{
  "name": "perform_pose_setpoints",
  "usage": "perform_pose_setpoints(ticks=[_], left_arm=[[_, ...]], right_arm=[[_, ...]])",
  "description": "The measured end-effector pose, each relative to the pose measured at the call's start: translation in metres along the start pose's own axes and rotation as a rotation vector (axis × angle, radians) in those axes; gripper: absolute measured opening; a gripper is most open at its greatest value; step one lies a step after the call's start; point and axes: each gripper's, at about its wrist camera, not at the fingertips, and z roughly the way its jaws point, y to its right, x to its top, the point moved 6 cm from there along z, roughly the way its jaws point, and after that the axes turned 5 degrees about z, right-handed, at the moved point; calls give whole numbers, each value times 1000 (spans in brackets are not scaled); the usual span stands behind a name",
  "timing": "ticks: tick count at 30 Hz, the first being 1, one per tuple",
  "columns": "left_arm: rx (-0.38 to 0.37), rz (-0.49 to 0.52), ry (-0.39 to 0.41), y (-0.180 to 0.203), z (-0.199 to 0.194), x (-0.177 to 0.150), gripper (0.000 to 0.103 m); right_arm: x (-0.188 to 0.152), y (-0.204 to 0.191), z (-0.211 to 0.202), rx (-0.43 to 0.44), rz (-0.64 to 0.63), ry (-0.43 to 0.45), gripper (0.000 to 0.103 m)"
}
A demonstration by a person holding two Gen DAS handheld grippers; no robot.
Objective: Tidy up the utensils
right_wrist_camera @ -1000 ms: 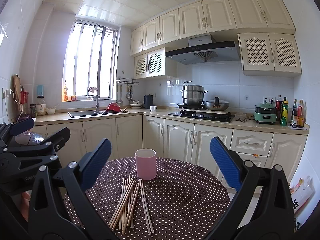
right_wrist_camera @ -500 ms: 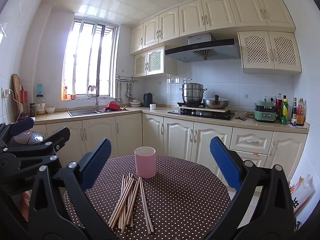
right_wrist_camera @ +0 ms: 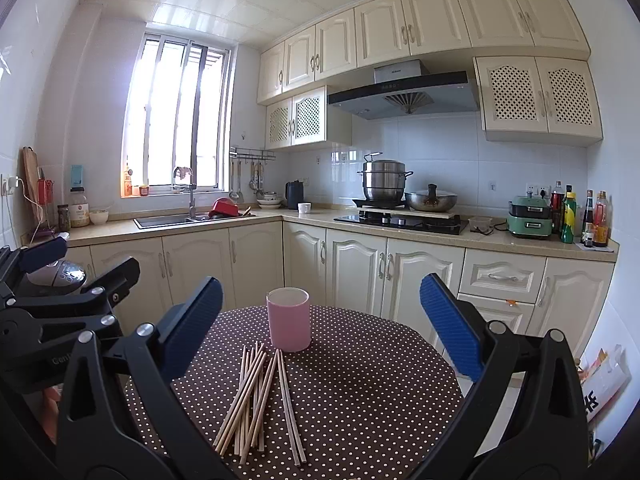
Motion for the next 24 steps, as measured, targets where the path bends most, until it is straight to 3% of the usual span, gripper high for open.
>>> perform_pose_setpoints(ticks=[9,18,24], left_arm=[[-50,-18,-52,3,27,-19,97],[-129,-25,-176,9,80,-55,97],[-119,-4,-335,5,126,-94,97]], right_arm=[[-15,0,20,-12,-8,-48,97],[-52,-3,59,-10,-18,-171,97],[-84,-1,97,23,0,-312,97]])
